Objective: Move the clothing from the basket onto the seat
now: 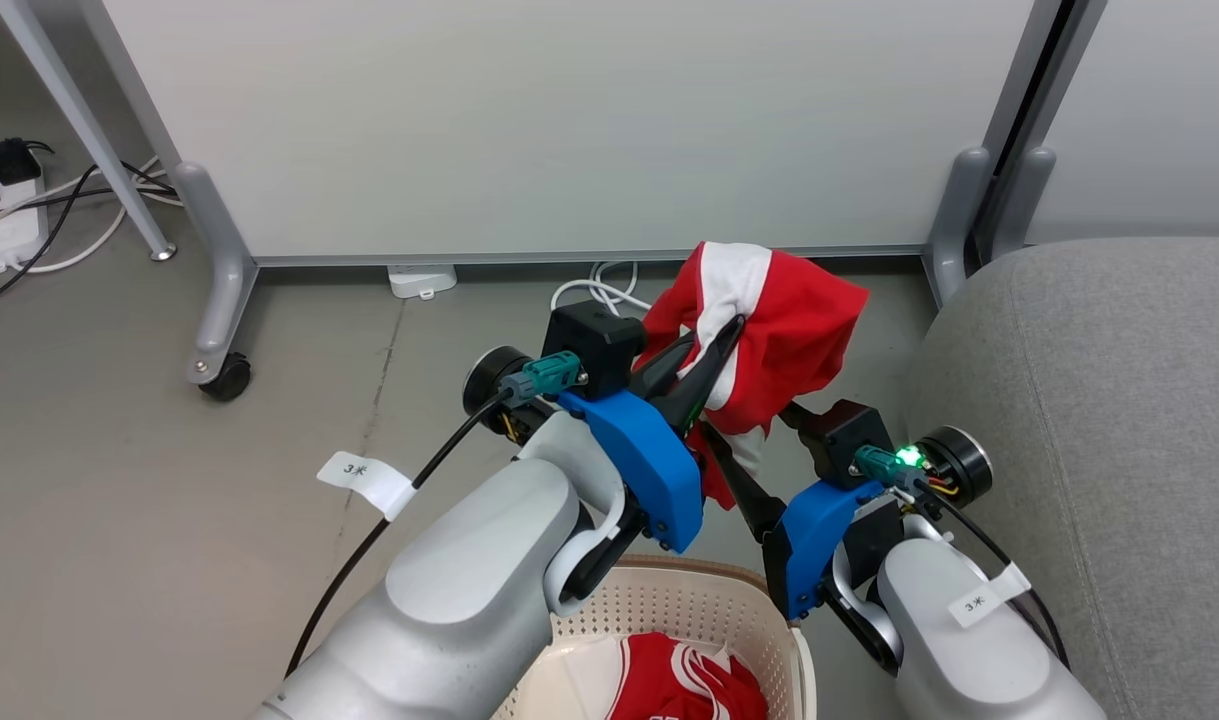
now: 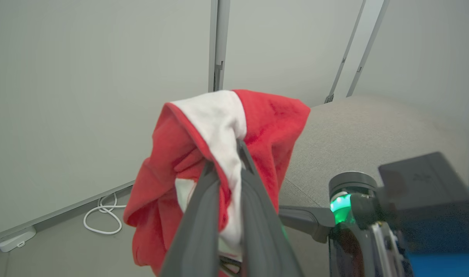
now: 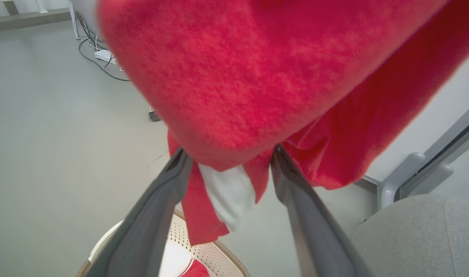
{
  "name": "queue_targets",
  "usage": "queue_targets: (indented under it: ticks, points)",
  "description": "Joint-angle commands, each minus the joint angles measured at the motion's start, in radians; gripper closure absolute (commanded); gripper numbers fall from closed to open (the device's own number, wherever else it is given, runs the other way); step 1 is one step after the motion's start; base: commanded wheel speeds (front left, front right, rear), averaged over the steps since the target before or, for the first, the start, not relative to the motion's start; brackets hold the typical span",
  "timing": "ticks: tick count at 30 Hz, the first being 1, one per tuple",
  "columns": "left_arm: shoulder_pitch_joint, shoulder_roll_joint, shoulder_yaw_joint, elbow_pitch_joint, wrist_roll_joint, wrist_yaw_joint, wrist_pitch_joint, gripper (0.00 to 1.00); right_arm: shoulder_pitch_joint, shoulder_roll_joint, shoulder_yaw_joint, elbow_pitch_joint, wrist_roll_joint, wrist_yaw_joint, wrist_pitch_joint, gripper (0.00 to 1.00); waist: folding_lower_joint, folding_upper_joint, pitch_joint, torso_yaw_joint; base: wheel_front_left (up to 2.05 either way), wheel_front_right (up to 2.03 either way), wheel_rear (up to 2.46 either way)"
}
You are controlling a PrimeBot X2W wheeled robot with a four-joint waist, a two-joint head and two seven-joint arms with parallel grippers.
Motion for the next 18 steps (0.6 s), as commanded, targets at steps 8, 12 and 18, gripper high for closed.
queue_targets:
  ticks: [8,12,18]
  points:
    - [-0.033,0.000,-0.033,-0.027,-0.036,0.008,0.001,1.00,-0.082,-0.003,0.062,0.120,0.039,0.000,-0.016,0.15,0.0000,-0.0001,0.007,0.012,0.00,0.00,0.00]
    - [-0.043,0.000,-0.046,-0.030,-0.048,0.013,-0.006,1.00,-0.104,-0.003,0.097,0.166,0.100,0.000,-0.013,1.00,0.0000,-0.0001,0.011,0.012,0.00,0.00,0.00]
    - [-0.050,0.000,-0.054,-0.013,-0.058,0.019,-0.017,1.00,-0.126,-0.003,0.137,0.202,0.159,0.000,-0.042,1.00,0.0000,-0.0001,0.014,0.005,0.00,0.00,0.00]
